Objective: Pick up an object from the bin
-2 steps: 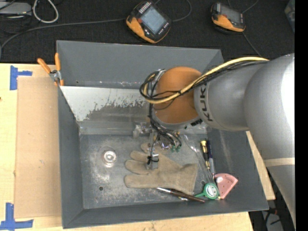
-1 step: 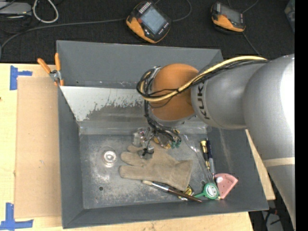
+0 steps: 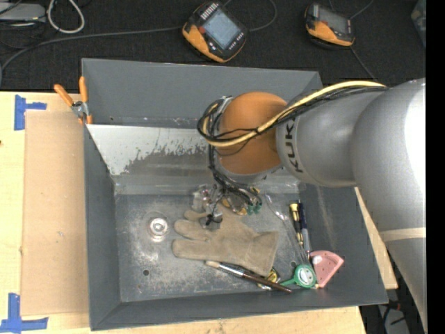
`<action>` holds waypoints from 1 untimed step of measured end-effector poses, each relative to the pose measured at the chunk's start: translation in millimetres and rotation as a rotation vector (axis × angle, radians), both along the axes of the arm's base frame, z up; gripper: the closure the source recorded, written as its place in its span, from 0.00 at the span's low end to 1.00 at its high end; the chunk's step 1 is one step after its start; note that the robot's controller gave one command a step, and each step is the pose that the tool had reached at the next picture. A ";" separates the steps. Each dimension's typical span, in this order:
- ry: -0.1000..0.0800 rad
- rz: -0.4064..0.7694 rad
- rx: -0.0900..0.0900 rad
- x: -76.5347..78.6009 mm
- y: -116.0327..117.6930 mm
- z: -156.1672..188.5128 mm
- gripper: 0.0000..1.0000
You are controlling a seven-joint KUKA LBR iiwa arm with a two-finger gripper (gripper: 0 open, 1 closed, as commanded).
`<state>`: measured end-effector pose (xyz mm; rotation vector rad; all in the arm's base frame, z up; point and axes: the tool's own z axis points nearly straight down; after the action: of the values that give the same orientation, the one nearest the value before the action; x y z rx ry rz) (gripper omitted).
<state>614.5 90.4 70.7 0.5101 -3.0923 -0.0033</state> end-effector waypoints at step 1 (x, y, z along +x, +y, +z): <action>0.003 -0.001 0.000 -1.3 -0.1 9.4 1.00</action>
Offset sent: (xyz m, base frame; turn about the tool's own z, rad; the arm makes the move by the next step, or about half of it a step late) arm -0.0009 -0.0002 0.0639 0.0009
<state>613.1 90.3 80.1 0.5075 -3.0901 -0.0039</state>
